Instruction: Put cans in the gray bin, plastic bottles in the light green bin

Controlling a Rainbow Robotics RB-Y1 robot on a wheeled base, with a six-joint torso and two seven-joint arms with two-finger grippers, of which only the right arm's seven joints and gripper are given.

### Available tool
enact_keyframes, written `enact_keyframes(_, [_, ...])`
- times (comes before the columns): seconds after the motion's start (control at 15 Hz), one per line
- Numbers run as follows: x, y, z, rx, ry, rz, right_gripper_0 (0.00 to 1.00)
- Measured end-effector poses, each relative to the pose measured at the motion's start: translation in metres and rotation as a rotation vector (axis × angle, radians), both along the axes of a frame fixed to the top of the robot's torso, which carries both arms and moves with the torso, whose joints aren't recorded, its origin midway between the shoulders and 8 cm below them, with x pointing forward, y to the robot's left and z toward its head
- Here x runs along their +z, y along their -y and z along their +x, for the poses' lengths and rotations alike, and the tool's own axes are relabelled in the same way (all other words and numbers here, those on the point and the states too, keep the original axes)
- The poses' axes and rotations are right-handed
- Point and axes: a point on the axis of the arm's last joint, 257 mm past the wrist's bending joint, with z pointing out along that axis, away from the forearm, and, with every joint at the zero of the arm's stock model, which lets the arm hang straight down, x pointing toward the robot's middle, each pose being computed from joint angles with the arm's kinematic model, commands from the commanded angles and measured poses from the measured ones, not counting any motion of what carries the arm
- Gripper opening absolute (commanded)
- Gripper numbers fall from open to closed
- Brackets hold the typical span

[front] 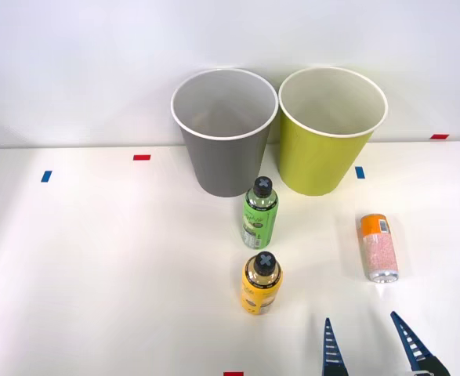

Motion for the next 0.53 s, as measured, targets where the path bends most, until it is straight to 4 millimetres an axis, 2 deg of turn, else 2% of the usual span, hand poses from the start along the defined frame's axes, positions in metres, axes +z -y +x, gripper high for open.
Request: enact_keyframes(0.53, [0.0, 0.0, 0.0, 0.0, 0.0, 0.0, 1.0])
